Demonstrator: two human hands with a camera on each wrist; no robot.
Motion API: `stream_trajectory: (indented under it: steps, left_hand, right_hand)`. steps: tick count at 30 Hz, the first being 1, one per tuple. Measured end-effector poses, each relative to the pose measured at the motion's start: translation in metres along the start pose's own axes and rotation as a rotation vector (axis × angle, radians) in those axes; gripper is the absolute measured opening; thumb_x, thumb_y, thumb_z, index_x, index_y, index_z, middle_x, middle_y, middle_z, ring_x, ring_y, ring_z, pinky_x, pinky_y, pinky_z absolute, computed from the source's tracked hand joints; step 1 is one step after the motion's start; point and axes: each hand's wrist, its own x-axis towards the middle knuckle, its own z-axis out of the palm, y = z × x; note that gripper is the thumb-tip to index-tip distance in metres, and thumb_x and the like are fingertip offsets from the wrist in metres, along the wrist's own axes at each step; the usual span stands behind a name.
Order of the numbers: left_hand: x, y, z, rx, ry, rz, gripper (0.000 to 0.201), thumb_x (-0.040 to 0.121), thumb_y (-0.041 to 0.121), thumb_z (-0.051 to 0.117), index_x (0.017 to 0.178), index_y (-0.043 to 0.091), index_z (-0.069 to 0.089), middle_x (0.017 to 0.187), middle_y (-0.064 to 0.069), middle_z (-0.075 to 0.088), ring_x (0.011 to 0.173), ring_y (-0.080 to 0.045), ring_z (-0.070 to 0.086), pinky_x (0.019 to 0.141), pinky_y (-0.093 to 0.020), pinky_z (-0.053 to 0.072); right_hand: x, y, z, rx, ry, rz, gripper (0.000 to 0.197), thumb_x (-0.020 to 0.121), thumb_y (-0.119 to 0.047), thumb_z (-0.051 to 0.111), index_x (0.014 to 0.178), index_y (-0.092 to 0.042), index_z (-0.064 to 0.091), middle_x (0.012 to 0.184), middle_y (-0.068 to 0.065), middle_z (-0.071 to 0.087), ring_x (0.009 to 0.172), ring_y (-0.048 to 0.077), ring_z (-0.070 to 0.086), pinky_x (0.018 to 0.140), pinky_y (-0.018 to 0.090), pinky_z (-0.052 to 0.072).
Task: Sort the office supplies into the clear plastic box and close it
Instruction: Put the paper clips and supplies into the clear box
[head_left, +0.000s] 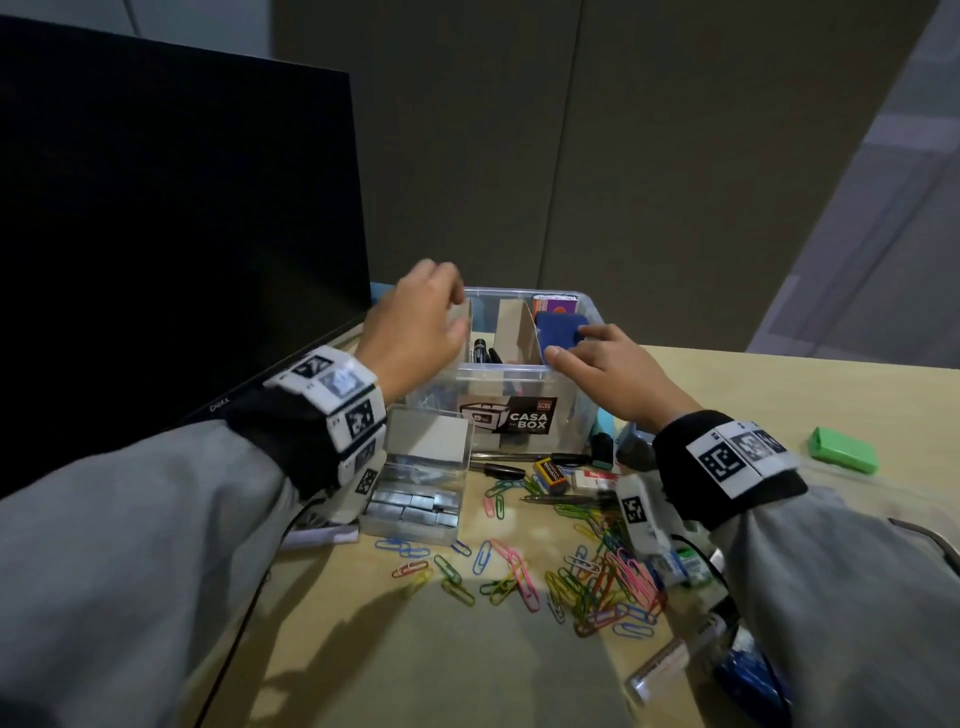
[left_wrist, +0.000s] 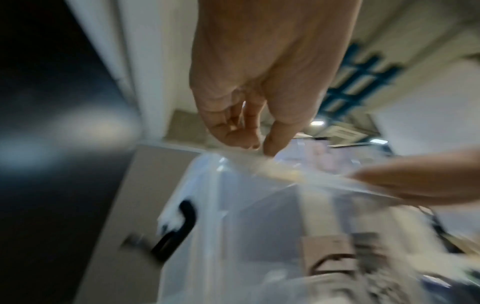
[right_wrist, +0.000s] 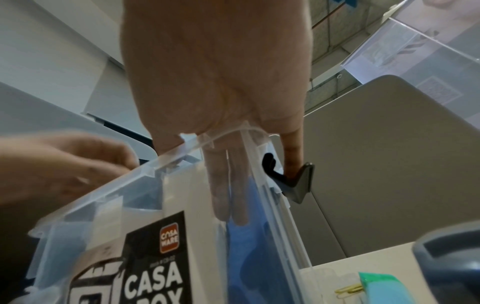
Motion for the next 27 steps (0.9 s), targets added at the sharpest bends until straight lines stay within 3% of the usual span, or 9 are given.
stream_trajectory:
  steps: [3, 6, 8, 10, 12, 13, 16, 22, 27]
  left_hand:
    - [-0.028, 0.03, -0.012, 0.071, -0.065, 0.24, 0.007, 0.094, 0.027, 0.057, 0.094, 0.023, 0.051, 0.086, 0.01, 0.052, 0.074, -0.008, 0.052, 0.057, -0.017, 0.037]
    - [-0.055, 0.043, -0.018, 0.096, -0.36, 0.431, 0.007, 0.092, 0.032, 0.056, 0.091, 0.026, 0.054, 0.085, 0.01, 0.057, 0.08, -0.009, 0.056, 0.067, -0.026, 0.048]
    - [-0.069, 0.044, -0.018, 0.156, -0.592, 0.586, 0.015, 0.093, 0.032, 0.055, 0.106, 0.027, 0.06, 0.1, 0.009, 0.063, 0.093, -0.011, 0.057, 0.08, -0.034, 0.051]
    - [-0.085, 0.045, -0.014, 0.253, -0.828, 0.727, 0.036, 0.097, 0.027, 0.05, 0.133, 0.029, 0.052, 0.128, 0.009, 0.06, 0.114, -0.014, 0.054, 0.094, -0.036, 0.048]
    - [-0.1, 0.044, -0.01, 0.364, -0.998, 0.837, 0.056, 0.099, 0.022, 0.046, 0.151, 0.033, 0.028, 0.156, 0.012, 0.032, 0.137, -0.017, 0.037, 0.109, -0.041, 0.038]
    - [-0.107, 0.044, -0.008, 0.403, -1.05, 0.861, 0.064, 0.099, 0.023, 0.046, 0.155, 0.034, 0.015, 0.162, 0.014, 0.015, 0.145, -0.018, 0.026, 0.114, -0.044, 0.03]
    - [-0.122, 0.054, 0.0, 0.365, -1.114, 0.857, 0.073, 0.1, 0.035, 0.047, 0.155, 0.033, -0.001, 0.162, 0.016, -0.007, 0.15, -0.016, 0.005, 0.117, -0.048, 0.018]
    - [-0.13, 0.083, 0.03, 0.306, -1.154, 0.923, 0.074, 0.099, 0.043, 0.046, 0.156, 0.033, 0.001, 0.162, 0.018, -0.009, 0.15, -0.017, -0.006, 0.118, -0.052, 0.013]
    - [-0.128, 0.081, 0.04, 0.327, -1.202, 0.834, 0.07, 0.1, 0.048, 0.041, 0.155, 0.033, 0.001, 0.162, 0.016, -0.009, 0.15, -0.014, -0.008, 0.118, -0.053, 0.009]
  right_hand:
    - [0.001, 0.002, 0.002, 0.006, 0.02, -0.003, 0.055, 0.101, -0.052, 0.029, 0.111, -0.018, 0.071, 0.133, 0.003, 0.057, 0.139, 0.011, 0.025, 0.102, 0.034, 0.032]
    - [0.0, 0.002, 0.003, 0.004, 0.032, -0.005, 0.053, 0.101, -0.052, 0.03, 0.114, -0.019, 0.07, 0.134, 0.003, 0.056, 0.139, 0.012, 0.026, 0.102, 0.035, 0.032]
    - [0.0, 0.001, 0.002, -0.008, 0.024, -0.002, 0.054, 0.101, -0.052, 0.029, 0.119, -0.019, 0.068, 0.137, 0.004, 0.054, 0.139, 0.013, 0.025, 0.103, 0.035, 0.032]
    - [0.0, 0.001, 0.001, -0.02, 0.014, -0.002, 0.055, 0.101, -0.052, 0.028, 0.121, -0.019, 0.067, 0.139, 0.004, 0.053, 0.14, 0.014, 0.025, 0.103, 0.036, 0.031]
    - [0.0, 0.001, 0.0, -0.024, 0.019, -0.009, 0.056, 0.101, -0.052, 0.028, 0.121, -0.018, 0.067, 0.138, 0.004, 0.053, 0.139, 0.014, 0.026, 0.103, 0.036, 0.032]
    - [0.0, 0.002, 0.0, -0.027, 0.023, -0.011, 0.056, 0.101, -0.052, 0.028, 0.12, -0.018, 0.067, 0.138, 0.004, 0.054, 0.139, 0.014, 0.026, 0.102, 0.036, 0.032]
    - [0.001, 0.003, 0.001, -0.032, 0.029, -0.007, 0.057, 0.101, -0.052, 0.028, 0.119, -0.016, 0.068, 0.136, 0.005, 0.055, 0.138, 0.014, 0.027, 0.101, 0.035, 0.033]
    - [-0.001, 0.001, -0.003, -0.029, -0.004, -0.007, 0.059, 0.102, -0.052, 0.027, 0.116, -0.013, 0.068, 0.136, 0.006, 0.054, 0.139, 0.015, 0.027, 0.103, 0.035, 0.032]
    - [0.001, 0.002, 0.0, -0.033, 0.003, -0.009, 0.06, 0.101, -0.053, 0.026, 0.115, -0.013, 0.069, 0.135, 0.004, 0.055, 0.139, 0.014, 0.027, 0.101, 0.034, 0.032]
